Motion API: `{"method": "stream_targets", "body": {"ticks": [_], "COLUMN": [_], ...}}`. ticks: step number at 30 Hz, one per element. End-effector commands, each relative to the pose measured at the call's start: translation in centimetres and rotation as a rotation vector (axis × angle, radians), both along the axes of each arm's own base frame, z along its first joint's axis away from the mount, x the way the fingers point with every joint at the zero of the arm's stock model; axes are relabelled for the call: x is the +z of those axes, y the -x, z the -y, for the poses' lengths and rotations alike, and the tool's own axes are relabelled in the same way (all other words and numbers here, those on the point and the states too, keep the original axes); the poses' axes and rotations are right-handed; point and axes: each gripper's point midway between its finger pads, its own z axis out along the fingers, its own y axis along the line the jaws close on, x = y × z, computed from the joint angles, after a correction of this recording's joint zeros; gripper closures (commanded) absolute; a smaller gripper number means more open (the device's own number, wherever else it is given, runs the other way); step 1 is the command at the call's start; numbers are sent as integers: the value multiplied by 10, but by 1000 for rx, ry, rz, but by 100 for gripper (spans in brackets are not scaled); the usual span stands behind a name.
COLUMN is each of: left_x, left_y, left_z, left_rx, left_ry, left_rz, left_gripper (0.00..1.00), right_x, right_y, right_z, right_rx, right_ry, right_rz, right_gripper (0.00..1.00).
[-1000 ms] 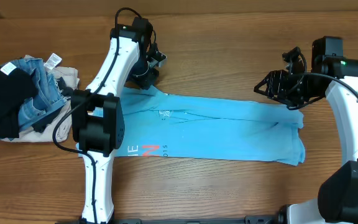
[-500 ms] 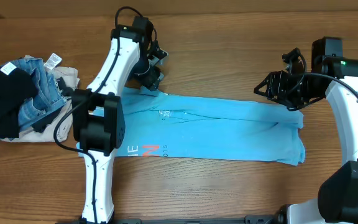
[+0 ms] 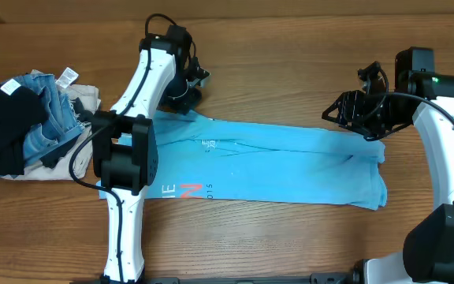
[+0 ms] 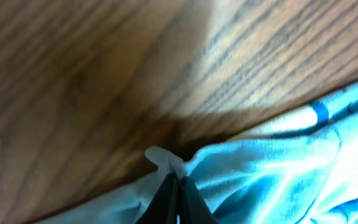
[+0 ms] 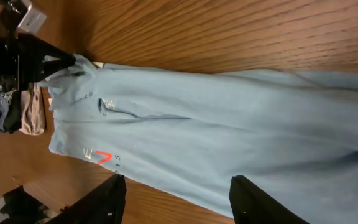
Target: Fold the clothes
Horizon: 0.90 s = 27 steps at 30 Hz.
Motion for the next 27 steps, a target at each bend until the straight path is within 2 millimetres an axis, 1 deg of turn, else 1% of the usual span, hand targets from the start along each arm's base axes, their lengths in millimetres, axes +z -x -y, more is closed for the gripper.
{"method": "stream_targets", "body": {"ticks": [1,5,7,9,11,13,16,18,20,24,27], "left_x": [16,52,72,84,88,88,92,93,93,98,102], "left_y": [1,6,14,25,37,38,42,44,44,43,51], "left_z": [-2,-3,4,8,7,10,30,36,32,16,19], "left_rx": [36,118,139,173,208,282,291,315,374,448,433], "left_ry": [-2,-1,33,59,49,59,161,173,116,-22,-62], "left_rz": [-5,-16,-41,-84,-132,-149,-188,-200,-188,-116,-105], "left_gripper": [96,96,96,96,96,96,96,96,96,96,96], "right_x": [6,6,6,6,6,6,6,6,6,6,6], "right_y": [-1,-1,-1,-1,0,0,1,2,3,3,3], "right_z": [-2,-2,-2,-2,-2,-2,-2,-2,-2,-2,-2], "right_rx": [6,6,6,6,6,6,6,6,6,6,6], "right_ry": [2,2,3,2,2,2,2,1,1,1,1], "right_rz": [22,22,22,22,20,18,14,7,3,2,3], "right_gripper": [42,42,43,43,43,43,43,42,42,42,43]}}
